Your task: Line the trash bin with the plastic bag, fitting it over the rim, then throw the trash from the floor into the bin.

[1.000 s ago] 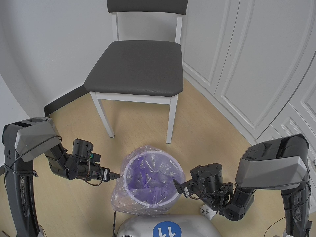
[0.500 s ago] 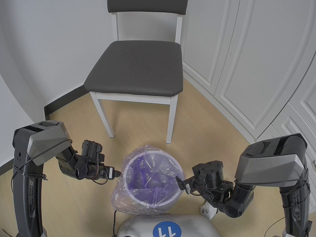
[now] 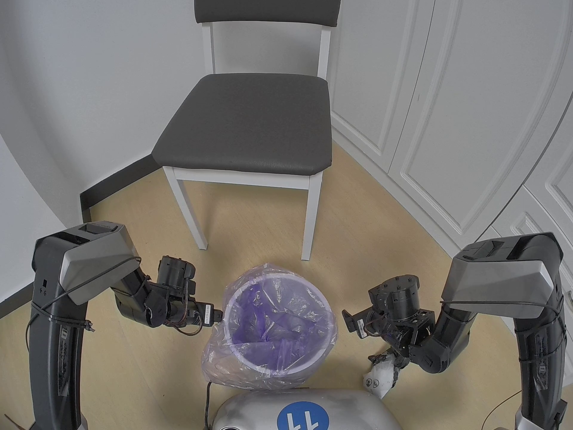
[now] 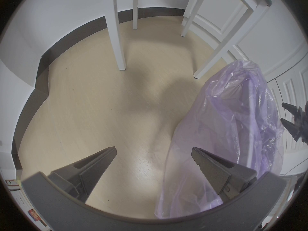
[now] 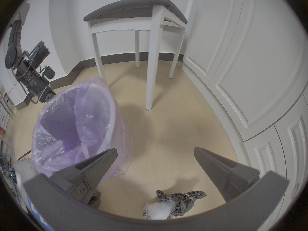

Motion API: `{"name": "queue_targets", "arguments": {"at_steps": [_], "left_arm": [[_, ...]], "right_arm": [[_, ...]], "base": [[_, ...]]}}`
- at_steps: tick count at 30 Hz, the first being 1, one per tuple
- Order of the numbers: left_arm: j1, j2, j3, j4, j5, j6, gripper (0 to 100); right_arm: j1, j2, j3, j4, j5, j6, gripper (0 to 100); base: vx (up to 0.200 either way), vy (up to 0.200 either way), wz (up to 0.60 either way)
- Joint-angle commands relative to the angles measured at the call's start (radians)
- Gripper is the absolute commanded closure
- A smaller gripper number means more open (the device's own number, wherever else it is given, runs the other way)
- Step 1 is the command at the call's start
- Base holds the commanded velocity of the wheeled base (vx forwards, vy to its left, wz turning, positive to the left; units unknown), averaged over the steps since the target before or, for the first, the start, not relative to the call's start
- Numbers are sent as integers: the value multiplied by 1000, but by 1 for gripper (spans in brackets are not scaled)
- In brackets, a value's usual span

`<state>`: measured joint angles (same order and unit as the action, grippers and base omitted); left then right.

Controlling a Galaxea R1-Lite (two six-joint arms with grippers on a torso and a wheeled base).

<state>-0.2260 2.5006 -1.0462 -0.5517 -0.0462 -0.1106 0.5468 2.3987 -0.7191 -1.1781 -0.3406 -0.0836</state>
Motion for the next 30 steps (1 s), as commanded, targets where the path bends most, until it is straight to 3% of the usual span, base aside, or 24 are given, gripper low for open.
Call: {"name": "queue_targets", "arguments": {"at_steps": [1, 10, 15, 20, 30], "left_arm": [[0, 1, 2, -1, 0, 0, 0], [2, 3, 2, 1, 0, 0, 0], [2, 3, 2, -1, 0, -1, 0], [2, 3, 2, 1, 0, -1, 0], [2, 3, 2, 1, 0, -1, 0]], "right_arm": [[4, -18, 3, -8, 2, 1, 0], [186, -66, 107, -5, -12, 8, 0], [174, 40, 83, -3, -18, -2, 0], [140, 108, 38, 2, -66, -42, 0], [125, -29, 64, 25, -69, -42, 0]], "base": [[0, 0, 0], [0, 0, 0], [0, 0, 0], [0, 0, 0], [0, 0, 0]]}}
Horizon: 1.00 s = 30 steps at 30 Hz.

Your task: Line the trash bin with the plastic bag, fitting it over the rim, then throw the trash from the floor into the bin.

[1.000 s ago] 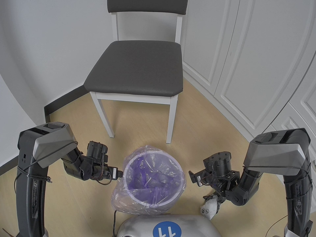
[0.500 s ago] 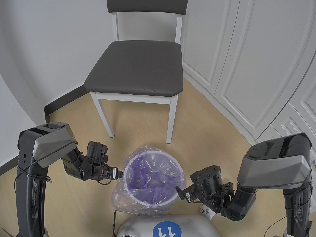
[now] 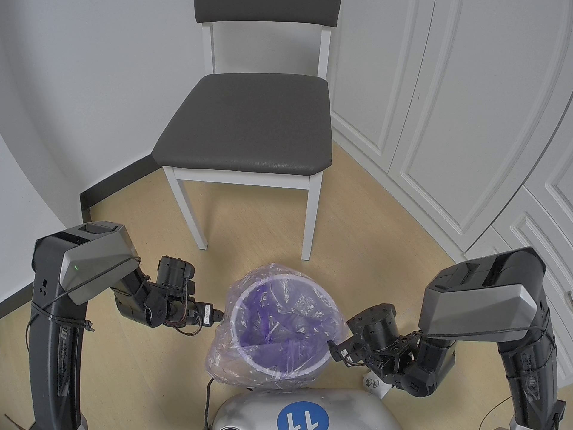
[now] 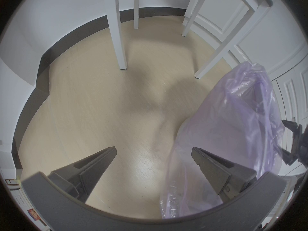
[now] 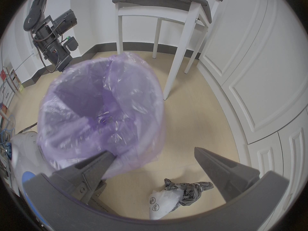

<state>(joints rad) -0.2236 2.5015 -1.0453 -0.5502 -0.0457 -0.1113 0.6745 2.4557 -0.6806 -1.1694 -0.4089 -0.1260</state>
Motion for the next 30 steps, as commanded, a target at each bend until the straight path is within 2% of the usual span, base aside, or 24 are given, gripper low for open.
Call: {"name": "queue_targets", "arguments": {"at_steps": [1, 6, 13, 15, 17, 24, 30], "left_arm": [[0, 0, -1, 0, 0, -1, 0], [0, 2, -1, 0, 0, -1, 0], [1, 2, 1, -2, 0, -1, 0], [1, 2, 1, 0, 0, -1, 0], [1, 2, -1, 0, 0, -1, 0], [1, 2, -1, 1, 0, -1, 0], [3, 0, -5, 16, 0, -1, 0]], "right_arm": [[-3, -89, 27, 17, -1, 0, 0], [19, -193, 44, 74, 1, 6, 0], [50, -173, 19, 74, -1, 14, 0], [70, -124, -25, 76, -13, 43, 0], [100, -66, -85, 103, -62, 75, 0], [108, -9, -217, 318, -159, 167, 0], [89, -50, -215, 366, -169, 175, 0]], "base": [[0, 0, 0], [0, 0, 0], [0, 0, 0], [0, 0, 0], [0, 0, 0], [0, 0, 0], [0, 0, 0]]}}
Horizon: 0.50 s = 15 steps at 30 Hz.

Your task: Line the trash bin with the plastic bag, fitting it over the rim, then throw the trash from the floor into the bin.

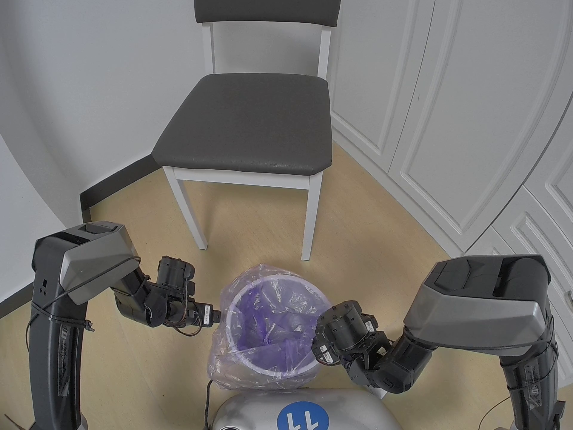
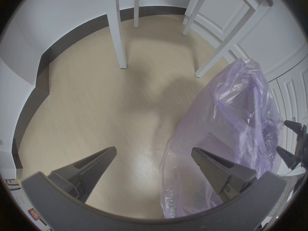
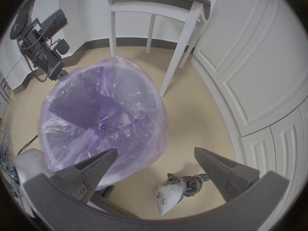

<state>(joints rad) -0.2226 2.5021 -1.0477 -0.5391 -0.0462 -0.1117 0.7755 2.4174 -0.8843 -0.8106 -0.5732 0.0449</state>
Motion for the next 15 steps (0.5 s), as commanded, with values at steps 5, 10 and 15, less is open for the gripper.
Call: {"name": "queue_targets", "arguments": {"at_steps": [5, 10, 15], "left_arm": [[2, 0, -3, 5, 0, 0, 0], [2, 0, -3, 4, 0, -2, 0], [2, 0, -3, 4, 0, 0, 0]], "right_arm": [[-38, -43, 16, 24, -7, -14, 0], [-62, -58, 42, 33, -7, -51, 0], [-107, -46, 59, 31, -7, -102, 0]], "base": [[0, 0, 0], [0, 0, 0], [0, 0, 0]]}}
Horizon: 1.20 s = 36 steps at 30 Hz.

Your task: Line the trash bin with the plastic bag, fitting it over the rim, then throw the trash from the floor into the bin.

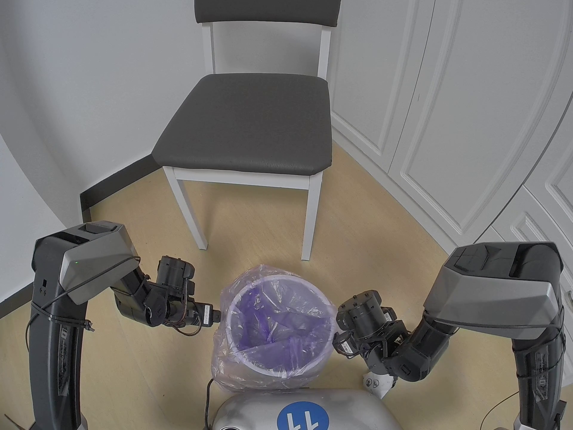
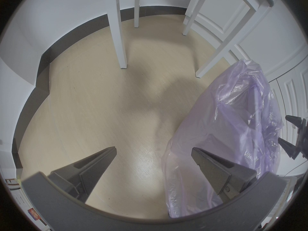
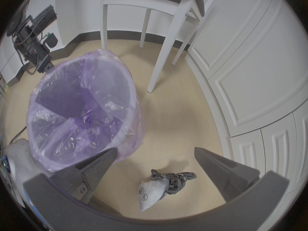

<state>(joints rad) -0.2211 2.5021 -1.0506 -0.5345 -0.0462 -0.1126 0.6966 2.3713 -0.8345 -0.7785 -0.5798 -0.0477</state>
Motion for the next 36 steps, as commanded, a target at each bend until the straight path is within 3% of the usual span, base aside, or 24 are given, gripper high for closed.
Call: {"name": "queue_targets", "arguments": {"at_steps": [1, 22, 27, 36], "left_arm": [[0, 1, 0, -1, 0, -1, 0], [5, 0, 1, -1, 0, 1, 0], [6, 0, 1, -2, 0, 1, 0], [31, -3, 11, -18, 2, 13, 0]], "right_arm": [[-32, 2, 9, -1, 1, -12, 0], [-72, 111, -80, -11, 37, -6, 0], [-62, 141, -130, 1, 87, 66, 0], [-80, 157, -252, 1, 95, 172, 0]], "base": [[0, 0, 0], [0, 0, 0], [0, 0, 0], [0, 0, 0]]}}
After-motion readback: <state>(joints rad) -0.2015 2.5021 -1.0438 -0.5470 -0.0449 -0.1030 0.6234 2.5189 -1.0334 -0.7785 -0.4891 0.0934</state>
